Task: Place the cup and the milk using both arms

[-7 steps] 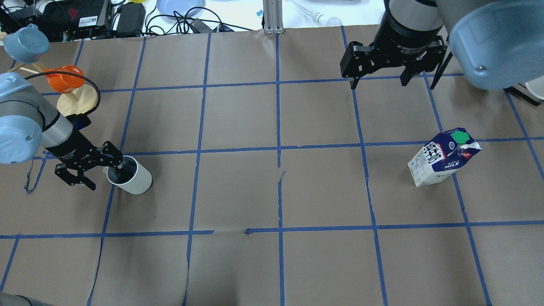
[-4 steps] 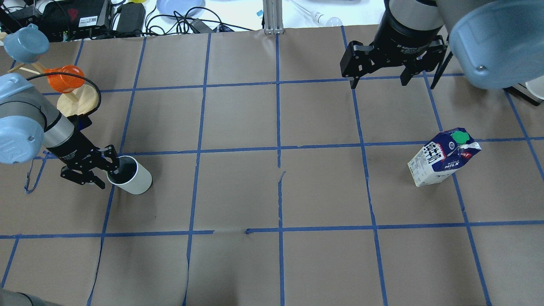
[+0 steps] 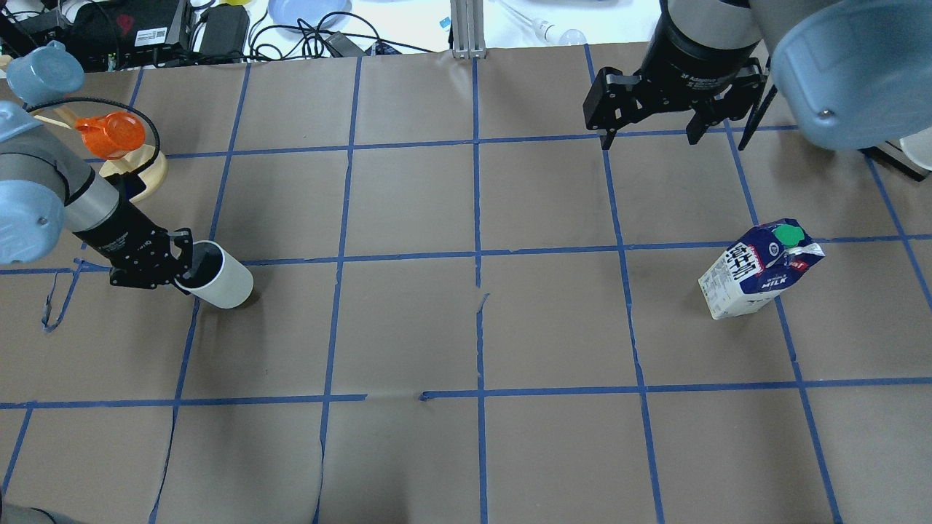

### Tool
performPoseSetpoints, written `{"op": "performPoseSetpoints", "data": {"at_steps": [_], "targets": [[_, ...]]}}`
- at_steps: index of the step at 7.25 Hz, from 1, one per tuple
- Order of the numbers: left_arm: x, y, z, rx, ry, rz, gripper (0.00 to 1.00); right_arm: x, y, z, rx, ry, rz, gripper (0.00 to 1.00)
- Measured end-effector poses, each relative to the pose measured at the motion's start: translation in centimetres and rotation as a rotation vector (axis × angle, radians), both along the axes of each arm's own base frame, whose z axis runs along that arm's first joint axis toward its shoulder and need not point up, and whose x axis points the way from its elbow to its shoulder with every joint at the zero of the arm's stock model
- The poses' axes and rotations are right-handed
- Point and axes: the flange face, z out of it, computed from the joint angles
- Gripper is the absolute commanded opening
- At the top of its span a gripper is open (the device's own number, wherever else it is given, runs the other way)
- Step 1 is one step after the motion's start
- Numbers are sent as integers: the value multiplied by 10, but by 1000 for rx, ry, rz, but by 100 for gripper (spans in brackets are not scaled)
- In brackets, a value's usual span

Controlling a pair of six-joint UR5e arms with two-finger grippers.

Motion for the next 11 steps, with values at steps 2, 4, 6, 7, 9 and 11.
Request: {"op": "performPoseSetpoints", "data": {"at_steps": [2, 4, 6, 7, 9, 11], "targets": [[-5, -38, 48, -70, -47, -14, 0, 0, 0, -1, 2, 0, 1, 100], [-51, -81, 91, -144, -85, -24, 0, -1, 0, -1, 3, 1, -1, 100], [-127, -107, 105, -171, -76, -3, 0, -2, 0, -2, 4, 1, -3, 100], [-169, -112, 98, -169, -60, 3, 0, -3, 1, -2, 5, 1, -3, 100], [-257, -106, 79, -138, -51, 7, 0, -3, 1, -3, 6, 2, -3, 100], [-325, -81, 50, -70, -52, -2, 0, -4, -1, -6, 14, 5, 2, 100]]}}
